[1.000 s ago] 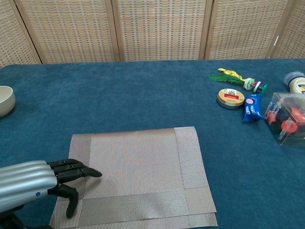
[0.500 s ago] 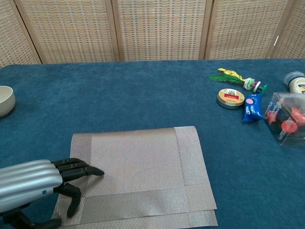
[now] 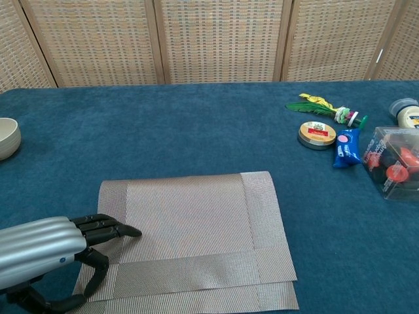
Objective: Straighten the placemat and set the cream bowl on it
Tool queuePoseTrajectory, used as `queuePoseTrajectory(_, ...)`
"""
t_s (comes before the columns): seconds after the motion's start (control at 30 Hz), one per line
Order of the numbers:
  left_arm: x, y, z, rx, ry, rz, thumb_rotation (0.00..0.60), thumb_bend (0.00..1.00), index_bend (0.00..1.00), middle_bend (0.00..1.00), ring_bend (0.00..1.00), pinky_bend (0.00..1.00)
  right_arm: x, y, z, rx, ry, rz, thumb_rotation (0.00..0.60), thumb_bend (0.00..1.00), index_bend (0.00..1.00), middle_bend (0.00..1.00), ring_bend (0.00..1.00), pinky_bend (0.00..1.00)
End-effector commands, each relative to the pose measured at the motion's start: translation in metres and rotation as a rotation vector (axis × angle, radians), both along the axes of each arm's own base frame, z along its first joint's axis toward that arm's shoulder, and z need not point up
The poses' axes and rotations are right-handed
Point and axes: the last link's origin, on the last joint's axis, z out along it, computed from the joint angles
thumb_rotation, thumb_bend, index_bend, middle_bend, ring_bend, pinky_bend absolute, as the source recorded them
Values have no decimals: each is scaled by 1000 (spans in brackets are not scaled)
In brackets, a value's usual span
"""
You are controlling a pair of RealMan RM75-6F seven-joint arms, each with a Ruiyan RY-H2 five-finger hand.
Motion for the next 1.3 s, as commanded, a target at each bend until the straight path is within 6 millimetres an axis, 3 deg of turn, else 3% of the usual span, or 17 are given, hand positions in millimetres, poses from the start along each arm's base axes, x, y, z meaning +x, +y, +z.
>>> queuePoseTrajectory(0.03, 0, 1, 0, 3, -2, 2, 600, 599, 623, 0, 0, 0, 0, 0, 0, -1, -1, 0, 600, 0, 0, 0, 0, 0)
queuePoseTrajectory(0.23, 5, 3, 2, 13, -32, 16, 600, 722, 742, 0, 0, 0, 0, 0, 0, 0, -3, 1, 600, 0, 0, 0, 0, 0)
queuePoseTrajectory(0.4, 22, 19, 10, 60, -122, 50, 600, 753, 817, 0, 0, 0, 0, 0, 1, 0, -3, 1, 600, 0, 0, 0, 0, 0)
queuePoseTrajectory(0.6, 64, 77, 36, 194, -252, 159, 600, 779, 827, 0, 0, 0, 1, 0, -1, 3, 2, 5, 600, 0, 0, 0, 0, 0)
queuePoseTrajectory(0.7, 91, 131, 55, 260, -330, 280, 600, 779, 828, 0, 0, 0, 1, 0, -2, 3, 6, 6, 600, 0, 0, 0, 0, 0)
queuePoseTrajectory(0.73, 99, 158, 62, 280, -357, 354, 600, 779, 828, 0, 0, 0, 1, 0, -3, 5, 9, 5, 600, 0, 0, 0, 0, 0)
queuePoseTrajectory(0.8, 105, 182, 66, 298, -385, 440, 600, 780, 829, 0, 0, 0, 2, 0, -3, 6, 12, 5, 600, 0, 0, 0, 0, 0)
queuePoseTrajectory(0.9, 99, 215, 72, 368, -411, 564, 600, 780, 830, 0, 0, 0, 1, 0, -3, 3, 15, 3, 600, 0, 0, 0, 0, 0)
queuePoseTrajectory(1.03, 79, 239, 81, 477, -387, 653, 600, 780, 832, 0, 0, 0, 1, -1, -4, 6, 14, -2, 600, 0, 0, 0, 0, 0)
queuePoseTrajectory(1.3, 28, 250, 96, 565, -259, 772, 600, 778, 829, 0, 0, 0, 2, -2, -8, 19, 24, -2, 600, 0, 0, 0, 0, 0)
